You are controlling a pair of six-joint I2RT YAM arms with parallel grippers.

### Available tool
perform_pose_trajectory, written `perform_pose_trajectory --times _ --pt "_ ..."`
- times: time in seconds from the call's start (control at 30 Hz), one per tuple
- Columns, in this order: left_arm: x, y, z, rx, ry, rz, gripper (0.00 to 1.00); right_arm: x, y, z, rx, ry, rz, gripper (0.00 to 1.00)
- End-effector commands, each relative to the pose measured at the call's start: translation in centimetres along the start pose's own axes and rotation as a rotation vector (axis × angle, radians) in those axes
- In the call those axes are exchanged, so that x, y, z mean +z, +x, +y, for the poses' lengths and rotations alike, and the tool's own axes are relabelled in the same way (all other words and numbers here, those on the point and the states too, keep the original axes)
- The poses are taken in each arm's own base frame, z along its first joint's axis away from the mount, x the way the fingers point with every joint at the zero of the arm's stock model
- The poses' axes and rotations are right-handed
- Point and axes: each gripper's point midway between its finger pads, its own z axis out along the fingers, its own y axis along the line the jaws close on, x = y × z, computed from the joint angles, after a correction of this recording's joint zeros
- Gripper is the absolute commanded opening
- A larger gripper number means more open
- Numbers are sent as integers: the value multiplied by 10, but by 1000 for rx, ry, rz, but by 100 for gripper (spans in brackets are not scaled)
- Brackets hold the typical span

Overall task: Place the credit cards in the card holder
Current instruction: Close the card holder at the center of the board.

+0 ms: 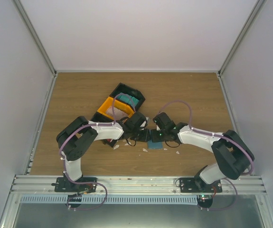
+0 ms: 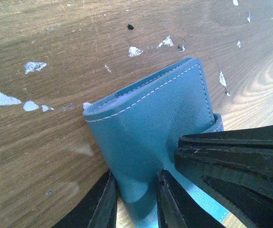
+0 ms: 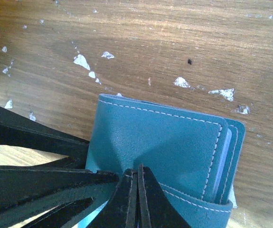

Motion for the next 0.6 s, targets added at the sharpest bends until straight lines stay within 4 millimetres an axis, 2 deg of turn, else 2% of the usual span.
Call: perform_pose_trajectory --times 0.0,0.13,0.43,0.57 --pt "7 -4 -8 26 39 -10 25 21 95 -25 39 57 311 1" --pt "7 -4 -8 27 36 -11 25 22 107 -32 61 67 325 1" --pt "7 -2 -5 25 30 -7 25 27 121 -39 166 50 292 0" --pt "7 -1 -4 25 24 -4 25 25 115 -38 184 38 252 1"
